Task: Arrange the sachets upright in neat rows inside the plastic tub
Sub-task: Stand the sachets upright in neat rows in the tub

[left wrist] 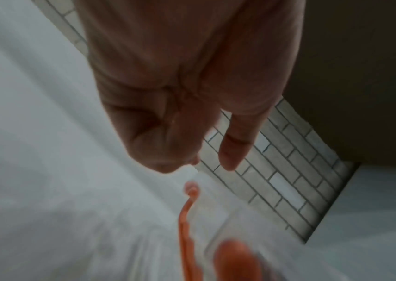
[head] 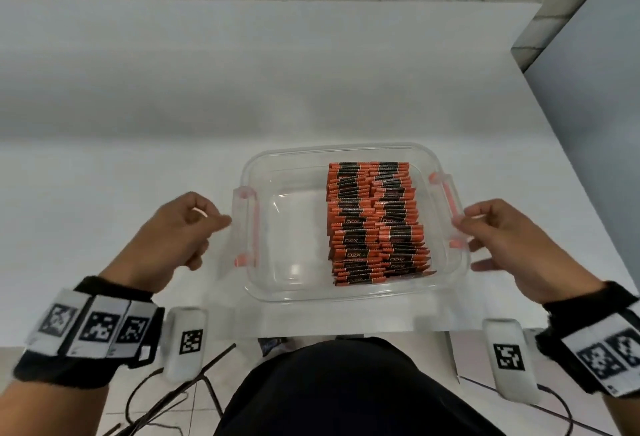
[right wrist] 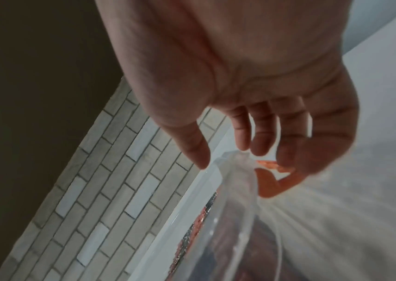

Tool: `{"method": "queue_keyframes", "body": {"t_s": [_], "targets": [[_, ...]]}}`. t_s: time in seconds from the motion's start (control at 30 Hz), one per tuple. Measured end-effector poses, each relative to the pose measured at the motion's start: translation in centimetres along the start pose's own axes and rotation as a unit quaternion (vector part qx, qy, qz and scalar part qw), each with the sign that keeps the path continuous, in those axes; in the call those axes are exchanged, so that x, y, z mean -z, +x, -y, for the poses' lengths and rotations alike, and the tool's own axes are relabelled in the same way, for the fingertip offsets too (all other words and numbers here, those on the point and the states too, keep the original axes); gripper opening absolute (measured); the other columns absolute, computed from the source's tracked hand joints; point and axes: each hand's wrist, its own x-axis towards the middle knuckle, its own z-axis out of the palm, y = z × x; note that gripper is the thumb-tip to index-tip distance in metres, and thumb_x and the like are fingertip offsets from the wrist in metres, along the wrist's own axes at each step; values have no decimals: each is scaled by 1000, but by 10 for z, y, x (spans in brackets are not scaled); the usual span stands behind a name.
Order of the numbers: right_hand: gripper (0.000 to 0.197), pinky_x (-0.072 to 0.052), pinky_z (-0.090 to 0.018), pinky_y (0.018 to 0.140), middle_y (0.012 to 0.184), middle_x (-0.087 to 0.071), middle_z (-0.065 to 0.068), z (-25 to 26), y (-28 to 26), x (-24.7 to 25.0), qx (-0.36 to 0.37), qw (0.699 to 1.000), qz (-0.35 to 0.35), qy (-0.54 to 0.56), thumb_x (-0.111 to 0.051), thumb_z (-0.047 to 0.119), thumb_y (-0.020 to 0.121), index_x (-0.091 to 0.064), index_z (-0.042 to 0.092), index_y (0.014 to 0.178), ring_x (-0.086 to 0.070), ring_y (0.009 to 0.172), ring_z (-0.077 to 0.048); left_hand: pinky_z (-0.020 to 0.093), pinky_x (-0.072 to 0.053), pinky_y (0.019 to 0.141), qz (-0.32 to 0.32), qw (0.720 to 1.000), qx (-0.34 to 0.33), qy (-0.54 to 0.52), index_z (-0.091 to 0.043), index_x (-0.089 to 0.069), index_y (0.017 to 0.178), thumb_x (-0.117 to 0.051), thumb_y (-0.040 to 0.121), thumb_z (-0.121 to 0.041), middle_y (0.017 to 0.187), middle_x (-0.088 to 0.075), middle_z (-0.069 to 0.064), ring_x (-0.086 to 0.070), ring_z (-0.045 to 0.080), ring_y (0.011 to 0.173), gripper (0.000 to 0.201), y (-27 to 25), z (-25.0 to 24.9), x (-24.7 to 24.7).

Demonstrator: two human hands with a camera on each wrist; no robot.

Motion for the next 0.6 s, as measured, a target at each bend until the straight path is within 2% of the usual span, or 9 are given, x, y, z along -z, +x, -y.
{"method": "queue_keyframes", "body": {"t_s": [0.07,0.13,0.23,0.33,0.4,0.43,0.5,0.53,0.6], "targets": [[18,-52,-39,62,96,-62,-12,0,-3,-3,-29,998,41,21,-59,22,92,-54,14,108,-62,79,-26,27,-46,44,41,998,20,-41,-6,-57,92,-76,77,-11,76,-54,15,-53,21,57,25,-7,9,-5],[19,-53,-37,60,94,-60,-16,3,-2,-5,-26,997,58,40,-55,15,94,-56,11,112,-62,75,-27,29,-53,51,64,993,28,-97,-5,-59,99,-79,67,-14,85,-62,20,-58,32,67,38,-8,12,-9],[22,-53,-34,61,86,-61,-11,14,5,-11,-7,995,55,82,-55,14,94,-58,11,116,-63,71,-25,26,-55,54,14,990,-14,-136,-3,-60,106,-66,85,-2,92,-62,26,-57,37,79,22,1,8,-13],[24,-54,-35,66,88,-67,-6,24,14,-18,-4,988,45,148,-56,17,94,-57,11,117,-67,71,-22,26,-56,57,-65,980,-55,-180,-9,-58,107,-60,90,-3,91,-59,18,-59,23,69,19,16,3,-13],[21,-55,-39,69,95,-66,-10,25,13,-19,-14,980,13,197,-56,18,94,-54,9,113,-65,76,-26,31,-57,59,-109,973,-77,-188,-12,-57,97,-64,88,-9,88,-56,15,-57,20,64,12,17,2,-9],[18,-56,-40,69,94,-65,-10,24,11,-20,-20,978,1,208,-56,16,94,-54,8,109,-64,76,-28,33,-57,58,-111,974,-81,-182,-12,-56,91,-66,87,-11,83,-56,12,-56,20,62,10,14,4,-7],[9,-57,-40,68,95,-65,-11,18,6,-23,-24,976,9,216,-57,8,92,-55,6,101,-63,73,-28,32,-56,55,-70,978,-76,-179,-10,-56,84,-69,82,-14,71,-61,9,-56,20,57,14,6,9,-9],[8,-57,-39,66,94,-64,-13,16,4,-25,-19,974,16,223,-58,5,90,-55,6,98,-64,71,-27,31,-55,54,-48,979,-73,-186,-9,-57,84,-71,77,-15,68,-61,9,-56,20,55,17,2,12,-13],[11,-58,-34,62,90,-62,-15,17,7,-30,1,970,8,242,-62,3,87,-55,8,95,-63,65,-23,29,-54,54,-55,975,-78,-200,-8,-59,86,-73,73,-14,65,-58,11,-56,20,54,19,4,15,-20]]}}
